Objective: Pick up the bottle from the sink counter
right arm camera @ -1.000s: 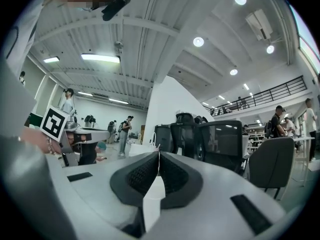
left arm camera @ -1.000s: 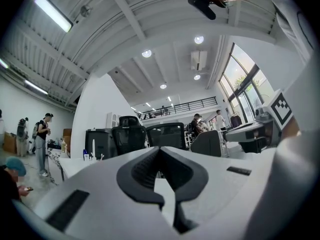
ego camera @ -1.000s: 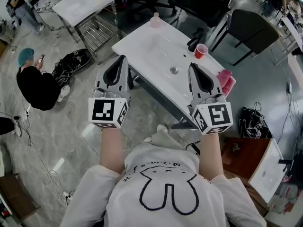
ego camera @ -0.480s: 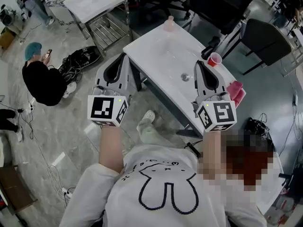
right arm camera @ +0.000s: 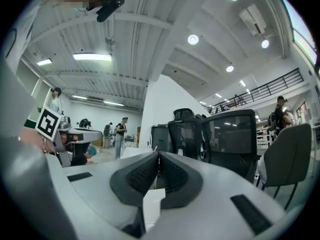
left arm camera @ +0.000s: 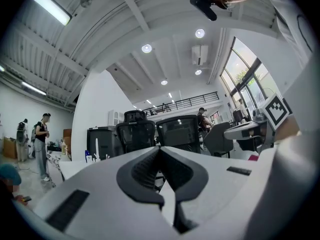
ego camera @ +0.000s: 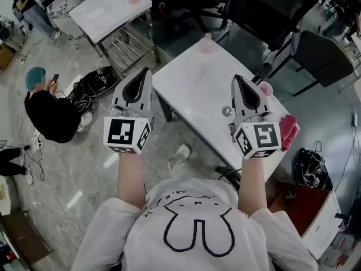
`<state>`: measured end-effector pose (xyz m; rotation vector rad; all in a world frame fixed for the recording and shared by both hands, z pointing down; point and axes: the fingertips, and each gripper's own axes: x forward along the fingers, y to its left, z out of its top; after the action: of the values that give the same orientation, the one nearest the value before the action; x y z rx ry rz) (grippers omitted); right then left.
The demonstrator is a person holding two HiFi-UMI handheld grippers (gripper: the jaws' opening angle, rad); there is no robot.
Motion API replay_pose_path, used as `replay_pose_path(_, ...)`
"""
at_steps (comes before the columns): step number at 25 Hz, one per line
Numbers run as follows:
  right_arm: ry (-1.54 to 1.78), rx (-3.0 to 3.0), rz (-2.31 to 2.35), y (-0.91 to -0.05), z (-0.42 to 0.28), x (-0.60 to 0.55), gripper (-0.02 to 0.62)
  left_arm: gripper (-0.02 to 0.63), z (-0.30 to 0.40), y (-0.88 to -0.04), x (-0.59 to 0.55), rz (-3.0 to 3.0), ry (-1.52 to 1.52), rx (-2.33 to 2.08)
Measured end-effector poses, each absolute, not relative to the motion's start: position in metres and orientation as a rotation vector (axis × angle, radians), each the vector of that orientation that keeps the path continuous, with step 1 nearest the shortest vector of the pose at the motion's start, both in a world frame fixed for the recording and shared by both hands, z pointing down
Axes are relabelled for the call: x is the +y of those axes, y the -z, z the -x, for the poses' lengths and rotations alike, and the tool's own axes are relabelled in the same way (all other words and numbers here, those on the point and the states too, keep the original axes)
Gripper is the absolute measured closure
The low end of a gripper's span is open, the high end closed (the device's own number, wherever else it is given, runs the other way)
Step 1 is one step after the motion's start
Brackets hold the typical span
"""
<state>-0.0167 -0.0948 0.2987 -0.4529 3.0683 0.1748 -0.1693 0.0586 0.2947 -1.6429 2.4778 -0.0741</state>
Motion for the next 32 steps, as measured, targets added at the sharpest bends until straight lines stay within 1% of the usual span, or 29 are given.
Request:
replay_pose_path(6,-0.131,3.076,0.519,-0.302,0.076,-0.136,0.565,0.6,0.235,-0.293,0.005,1.732,0.108,2.445)
replay_pose_path(11,-0.058,3.077,0.635,-0.31,0.098,-0.182,0.565,0.6,0.266,-0.295,-0.054,1.842,0.152,2.39)
replay_pose_path(17,-0.012,3.089,0.724,-0.33,0.102,-0.212,0.565,0.6,0.283,-0.313,-0.102,1.928,0.153,2.349)
replay_pose_path(24,0.046,3.061,0.911,-0.347,0.077,-0.233,0.565,0.6,0.284,-0.331,-0.146,2.092,0.121,2.258)
replay_pose_path(32,0.05,3.003,1.111,-0.344,0.068,-0.24,0.565,0.593,0.285,-0.343,-0.182,2.295,0.113,2.108)
